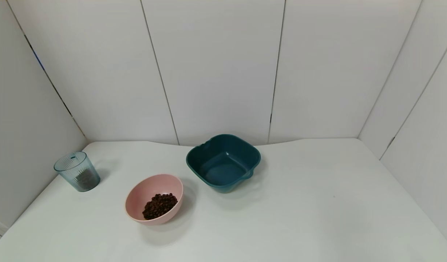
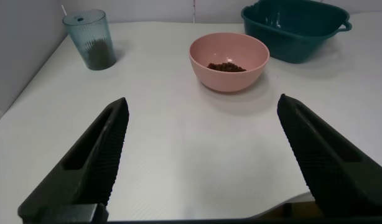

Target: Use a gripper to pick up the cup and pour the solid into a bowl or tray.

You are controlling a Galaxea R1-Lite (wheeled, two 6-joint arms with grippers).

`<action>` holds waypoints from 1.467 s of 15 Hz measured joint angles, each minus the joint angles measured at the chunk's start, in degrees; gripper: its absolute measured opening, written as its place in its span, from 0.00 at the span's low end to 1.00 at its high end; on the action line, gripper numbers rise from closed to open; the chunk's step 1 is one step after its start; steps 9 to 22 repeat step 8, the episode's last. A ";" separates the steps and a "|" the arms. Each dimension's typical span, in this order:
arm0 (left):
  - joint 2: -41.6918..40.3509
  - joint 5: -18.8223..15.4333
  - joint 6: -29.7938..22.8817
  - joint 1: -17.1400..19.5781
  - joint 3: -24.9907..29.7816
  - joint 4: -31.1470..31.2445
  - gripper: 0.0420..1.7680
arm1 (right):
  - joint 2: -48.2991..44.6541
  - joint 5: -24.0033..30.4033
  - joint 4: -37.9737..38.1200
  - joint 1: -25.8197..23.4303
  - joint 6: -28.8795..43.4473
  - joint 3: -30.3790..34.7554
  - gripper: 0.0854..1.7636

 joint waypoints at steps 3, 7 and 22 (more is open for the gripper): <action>0.00 0.00 0.00 0.00 0.00 0.00 0.97 | 0.00 0.00 -0.09 0.00 0.05 0.00 0.97; 0.00 0.04 -0.05 0.00 0.00 0.06 0.97 | 0.00 -0.02 -0.37 0.00 0.27 0.00 0.97; 0.00 0.02 -0.05 0.00 0.00 0.06 0.97 | 0.00 -0.02 -0.39 0.00 0.27 0.00 0.97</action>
